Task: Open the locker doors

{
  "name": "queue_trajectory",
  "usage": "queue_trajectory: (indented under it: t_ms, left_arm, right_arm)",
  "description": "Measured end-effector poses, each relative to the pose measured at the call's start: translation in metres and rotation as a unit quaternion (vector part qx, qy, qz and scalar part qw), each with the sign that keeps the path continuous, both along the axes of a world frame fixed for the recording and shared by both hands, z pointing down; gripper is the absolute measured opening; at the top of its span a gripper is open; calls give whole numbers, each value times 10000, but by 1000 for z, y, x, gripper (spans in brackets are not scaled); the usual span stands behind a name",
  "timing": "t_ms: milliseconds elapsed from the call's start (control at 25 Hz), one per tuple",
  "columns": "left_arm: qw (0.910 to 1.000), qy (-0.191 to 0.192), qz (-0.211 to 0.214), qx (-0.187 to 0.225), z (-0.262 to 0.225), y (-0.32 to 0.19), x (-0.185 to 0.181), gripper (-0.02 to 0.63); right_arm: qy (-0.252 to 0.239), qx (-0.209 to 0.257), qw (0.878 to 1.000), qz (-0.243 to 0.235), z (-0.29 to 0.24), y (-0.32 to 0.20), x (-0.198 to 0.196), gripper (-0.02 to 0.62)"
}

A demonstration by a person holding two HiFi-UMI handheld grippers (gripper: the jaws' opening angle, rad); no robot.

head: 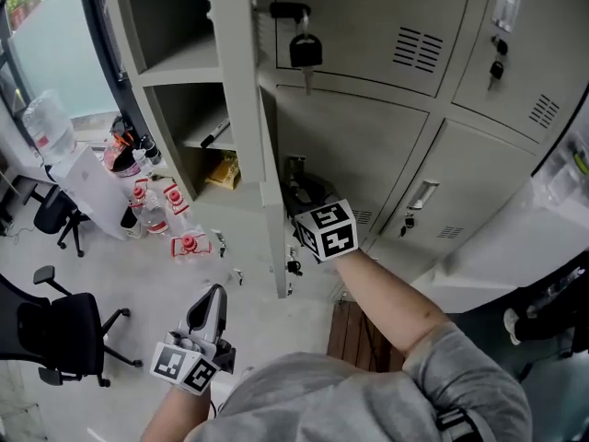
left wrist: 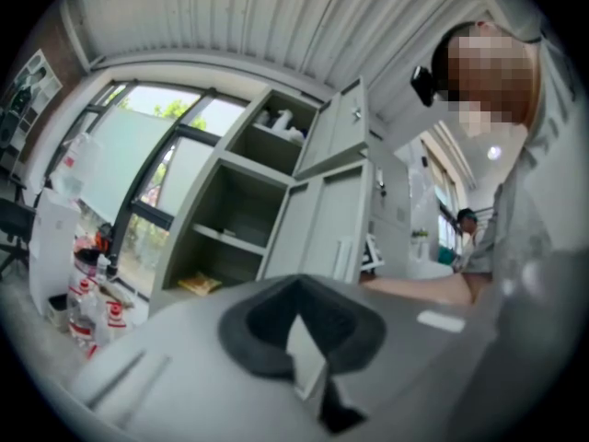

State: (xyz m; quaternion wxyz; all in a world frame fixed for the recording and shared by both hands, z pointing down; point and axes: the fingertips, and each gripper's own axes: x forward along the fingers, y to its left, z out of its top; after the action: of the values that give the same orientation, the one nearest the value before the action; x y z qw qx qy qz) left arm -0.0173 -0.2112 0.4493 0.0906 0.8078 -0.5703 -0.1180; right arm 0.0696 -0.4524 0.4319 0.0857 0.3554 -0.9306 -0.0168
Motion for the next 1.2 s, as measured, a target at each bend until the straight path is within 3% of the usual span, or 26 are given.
queue_trajectory:
  t_ms: [680,1200]
  left_arm:
    - [9995,-71,283,-69,-2,-6,-10,5]
    - [9989,-119,457,-40,-5,0,-2,5]
  right_arm:
    - [47,-246,9995,217,3,-11,-11,124]
    - [-75,-194,9995,-226,4,16,-6,120]
